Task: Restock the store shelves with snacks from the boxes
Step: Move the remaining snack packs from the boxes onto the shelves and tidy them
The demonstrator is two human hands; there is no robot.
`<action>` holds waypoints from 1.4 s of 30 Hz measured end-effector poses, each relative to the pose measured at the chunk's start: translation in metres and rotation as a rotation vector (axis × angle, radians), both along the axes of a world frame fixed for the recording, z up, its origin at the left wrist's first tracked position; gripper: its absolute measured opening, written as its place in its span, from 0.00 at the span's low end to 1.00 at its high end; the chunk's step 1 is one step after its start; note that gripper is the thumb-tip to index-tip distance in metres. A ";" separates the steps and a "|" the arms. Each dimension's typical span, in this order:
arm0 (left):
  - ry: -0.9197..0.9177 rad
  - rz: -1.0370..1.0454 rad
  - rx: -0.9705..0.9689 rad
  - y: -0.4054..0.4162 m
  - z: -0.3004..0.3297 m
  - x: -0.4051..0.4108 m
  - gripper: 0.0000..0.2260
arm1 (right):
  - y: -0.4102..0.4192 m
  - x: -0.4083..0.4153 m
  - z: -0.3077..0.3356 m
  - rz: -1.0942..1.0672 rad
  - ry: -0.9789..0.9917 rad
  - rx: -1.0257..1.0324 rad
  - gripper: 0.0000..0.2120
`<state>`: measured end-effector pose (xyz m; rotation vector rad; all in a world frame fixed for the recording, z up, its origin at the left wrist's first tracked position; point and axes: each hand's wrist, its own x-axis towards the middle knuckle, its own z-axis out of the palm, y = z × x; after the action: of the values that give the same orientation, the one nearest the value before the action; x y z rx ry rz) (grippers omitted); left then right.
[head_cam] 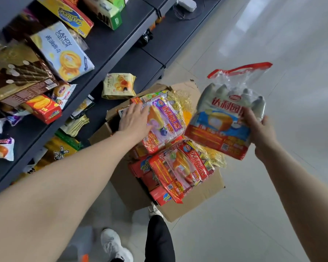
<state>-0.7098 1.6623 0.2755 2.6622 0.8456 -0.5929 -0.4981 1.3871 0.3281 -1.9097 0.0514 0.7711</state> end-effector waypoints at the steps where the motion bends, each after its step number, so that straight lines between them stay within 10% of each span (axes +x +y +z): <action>1: 0.019 -0.007 0.008 0.006 -0.005 0.008 0.36 | -0.005 -0.005 -0.005 0.010 0.019 -0.013 0.19; 14: 0.191 0.131 -0.253 0.054 -0.024 0.044 0.55 | -0.009 -0.056 -0.046 -0.021 0.216 0.003 0.29; 22: -0.083 0.224 -0.171 0.060 0.020 0.018 0.35 | 0.013 -0.055 -0.025 -0.008 0.216 0.018 0.33; 42: -0.291 0.404 -0.081 0.013 0.140 -0.084 0.34 | 0.002 -0.087 0.082 0.046 0.165 0.046 0.32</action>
<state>-0.7941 1.6750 0.4153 2.3284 1.1910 -0.1348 -0.5851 1.3892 0.4100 -1.8060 0.0909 0.9522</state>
